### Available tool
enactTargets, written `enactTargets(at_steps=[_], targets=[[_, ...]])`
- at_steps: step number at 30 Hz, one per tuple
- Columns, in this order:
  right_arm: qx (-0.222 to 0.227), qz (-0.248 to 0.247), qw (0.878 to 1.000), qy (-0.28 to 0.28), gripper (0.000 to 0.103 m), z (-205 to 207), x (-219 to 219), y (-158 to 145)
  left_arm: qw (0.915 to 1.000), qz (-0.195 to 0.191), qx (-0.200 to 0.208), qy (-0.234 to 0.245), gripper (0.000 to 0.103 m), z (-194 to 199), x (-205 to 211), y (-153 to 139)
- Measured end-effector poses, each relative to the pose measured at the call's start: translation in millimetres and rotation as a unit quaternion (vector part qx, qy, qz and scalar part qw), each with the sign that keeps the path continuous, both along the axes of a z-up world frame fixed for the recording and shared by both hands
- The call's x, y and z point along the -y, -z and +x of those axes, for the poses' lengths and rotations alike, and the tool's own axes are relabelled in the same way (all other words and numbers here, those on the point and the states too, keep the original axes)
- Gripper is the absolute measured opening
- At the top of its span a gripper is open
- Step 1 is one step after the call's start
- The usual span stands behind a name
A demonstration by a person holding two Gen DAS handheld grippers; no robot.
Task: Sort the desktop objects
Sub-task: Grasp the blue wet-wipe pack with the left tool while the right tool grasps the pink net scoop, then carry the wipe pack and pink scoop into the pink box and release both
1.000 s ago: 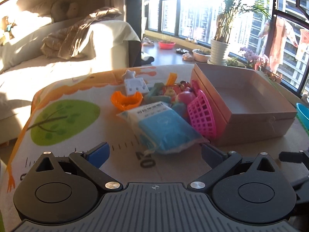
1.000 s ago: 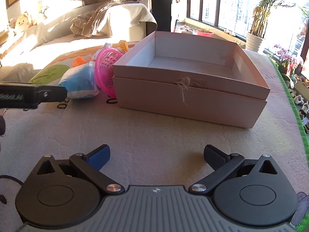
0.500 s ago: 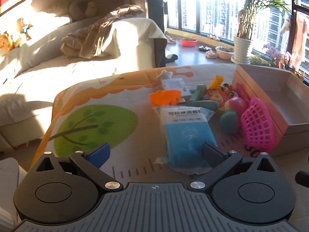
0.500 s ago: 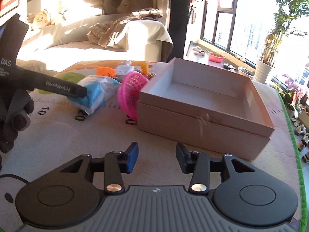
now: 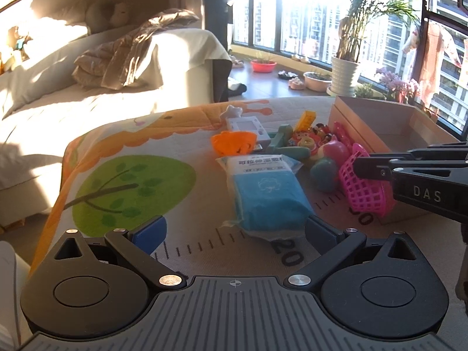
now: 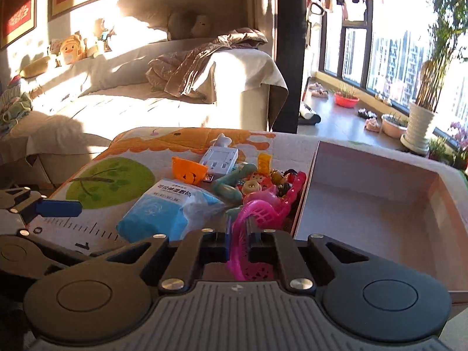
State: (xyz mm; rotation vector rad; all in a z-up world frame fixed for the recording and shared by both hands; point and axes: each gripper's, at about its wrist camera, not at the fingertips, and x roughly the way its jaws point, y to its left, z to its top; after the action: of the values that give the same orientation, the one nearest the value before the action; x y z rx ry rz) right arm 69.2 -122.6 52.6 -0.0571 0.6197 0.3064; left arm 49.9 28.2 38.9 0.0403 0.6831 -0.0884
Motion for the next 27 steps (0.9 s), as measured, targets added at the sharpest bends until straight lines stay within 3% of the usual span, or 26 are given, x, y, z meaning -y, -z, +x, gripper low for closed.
enactTargets(at_steps=[6, 11, 14, 16, 19, 27], targets=[[-0.046, 0.081, 0.996, 0.009, 0.007, -23, 36, -4, 0.9998, -0.012, -0.007, -0.014, 0.103, 29, 14, 3], [-0.085, 0.137, 0.987, 0.018, 0.008, -49, 64, 3, 0.9999, 0.002, -0.015, -0.003, 0.102, 39, 29, 10], [-0.112, 0.171, 0.979, 0.013, 0.009, -56, 71, 10, 0.9995, 0.008, -0.029, 0.001, 0.074, 41, 29, 16], [-0.111, 0.169, 0.979, 0.008, 0.009, -59, 70, 13, 0.9992, -0.003, -0.040, 0.002, 0.062, 40, 24, 20], [-0.097, 0.151, 0.984, -0.004, 0.009, -61, 62, 13, 0.9994, 0.006, -0.034, 0.004, 0.057, 30, 19, 20], [-0.094, 0.146, 0.984, -0.039, 0.010, -47, 39, 15, 0.9983, -0.001, -0.056, 0.015, 0.056, -26, -10, 11]])
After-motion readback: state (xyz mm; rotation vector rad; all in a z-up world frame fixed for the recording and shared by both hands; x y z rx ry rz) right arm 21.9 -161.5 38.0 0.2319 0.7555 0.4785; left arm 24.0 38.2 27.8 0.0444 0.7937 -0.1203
